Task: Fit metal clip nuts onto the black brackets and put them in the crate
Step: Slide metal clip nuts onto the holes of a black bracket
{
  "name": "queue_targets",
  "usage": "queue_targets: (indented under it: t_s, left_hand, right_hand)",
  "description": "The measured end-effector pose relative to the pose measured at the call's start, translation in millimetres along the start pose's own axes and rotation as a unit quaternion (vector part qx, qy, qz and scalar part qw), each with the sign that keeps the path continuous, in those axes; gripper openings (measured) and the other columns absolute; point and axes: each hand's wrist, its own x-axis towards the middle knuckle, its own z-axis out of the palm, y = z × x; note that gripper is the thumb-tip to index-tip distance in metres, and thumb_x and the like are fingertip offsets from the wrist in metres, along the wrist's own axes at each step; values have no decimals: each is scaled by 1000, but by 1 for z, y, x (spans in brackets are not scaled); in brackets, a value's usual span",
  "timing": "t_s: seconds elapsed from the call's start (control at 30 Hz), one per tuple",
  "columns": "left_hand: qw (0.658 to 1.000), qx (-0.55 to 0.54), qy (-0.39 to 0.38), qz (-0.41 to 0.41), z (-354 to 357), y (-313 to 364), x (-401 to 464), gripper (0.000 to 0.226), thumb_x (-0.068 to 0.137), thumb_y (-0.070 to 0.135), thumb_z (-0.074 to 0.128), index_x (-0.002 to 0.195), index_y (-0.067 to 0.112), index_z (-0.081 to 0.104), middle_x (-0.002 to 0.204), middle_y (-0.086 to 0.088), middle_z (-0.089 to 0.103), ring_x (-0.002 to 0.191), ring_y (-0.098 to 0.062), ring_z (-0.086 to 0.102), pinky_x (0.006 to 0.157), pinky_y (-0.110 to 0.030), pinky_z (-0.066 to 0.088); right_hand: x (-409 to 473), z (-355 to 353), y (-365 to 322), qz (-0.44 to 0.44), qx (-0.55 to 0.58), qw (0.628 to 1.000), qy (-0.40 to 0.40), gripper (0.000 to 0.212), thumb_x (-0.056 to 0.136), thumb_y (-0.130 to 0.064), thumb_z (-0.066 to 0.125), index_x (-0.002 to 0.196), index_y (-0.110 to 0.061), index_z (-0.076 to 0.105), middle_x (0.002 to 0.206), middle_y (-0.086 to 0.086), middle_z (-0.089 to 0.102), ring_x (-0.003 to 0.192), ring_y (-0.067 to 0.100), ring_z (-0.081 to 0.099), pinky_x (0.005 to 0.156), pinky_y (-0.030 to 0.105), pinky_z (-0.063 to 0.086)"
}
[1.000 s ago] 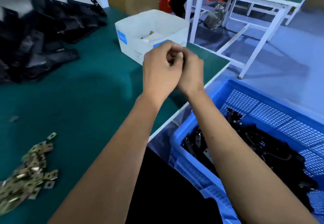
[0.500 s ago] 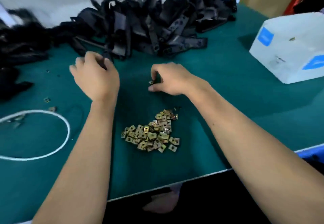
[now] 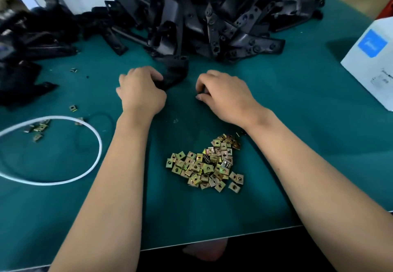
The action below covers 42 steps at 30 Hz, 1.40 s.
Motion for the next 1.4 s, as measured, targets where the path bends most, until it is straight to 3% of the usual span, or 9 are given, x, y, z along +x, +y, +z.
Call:
queue_targets:
  t_s: [0.13,0.23,0.37,0.53,0.6,0.7,0.93,1.13,1.4]
  left_hand:
    - [992,-106,69,10,2,7,-6,45,69,-2,53,103,20,73,107,-9,65,110,-34,56,92,-39,49]
    - [972,-225,69,-4,13,17,-4,39,86,17,58,124,12,59,117,-6,66,116,-29,58,95,-33,42]
    - [987,-155,20,34,28,25,2,85,90,68,57,152,16,29,126,-9,64,121,-33,56,106,-48,40]
    - [987,-161,20,17,30,22,16,101,81,79,60,157,21,25,114,6,68,118,-18,58,112,-40,29]
    - [985,-168,8,26,30,19,17,103,78,80,63,157,23,28,95,19,65,106,-7,52,104,-33,21]
    - [976,-208,-41,41,28,13,16,101,70,83,66,150,25,44,104,19,65,113,-6,55,117,-37,26]
    - [957,-267,-19,114,21,10,3,49,73,67,75,98,27,63,96,12,68,107,-12,64,107,-50,43]
    - [938,-303,-29,166,18,13,-2,42,83,51,76,97,13,68,96,3,72,99,-14,67,101,-48,48]
    - [933,-297,-42,200,18,15,-3,33,87,40,74,94,8,68,92,-3,72,93,-19,67,97,-51,49]
  right_hand:
    - [-2,4,9,44,116,990,68,9,98,-24,68,103,-19,62,95,-6,65,86,18,62,77,37,51]
    - [-1,5,12,91,264,954,105,16,97,-12,68,112,-18,68,84,-5,68,68,2,59,67,19,48]
    - [-1,6,10,140,372,910,116,23,96,-1,64,112,-13,76,90,3,74,64,11,69,51,22,53]
    - [-2,2,12,157,474,859,115,22,95,7,64,112,-3,73,95,11,77,71,22,77,52,25,56]
    - [-3,2,13,148,488,853,114,21,95,6,64,111,-4,72,93,10,78,72,23,78,49,25,55]
    - [-3,3,14,135,498,848,117,21,95,5,66,109,-9,73,89,8,79,73,24,78,47,25,54]
    - [-1,3,16,141,535,822,135,13,94,-3,72,106,-9,71,87,6,79,73,26,78,48,25,54]
    - [-1,0,19,161,562,795,162,13,92,-17,78,86,-6,72,71,10,74,58,25,71,49,26,52]
    - [1,-1,19,177,605,769,109,11,99,-1,64,96,-2,75,71,7,74,60,21,71,55,23,56]
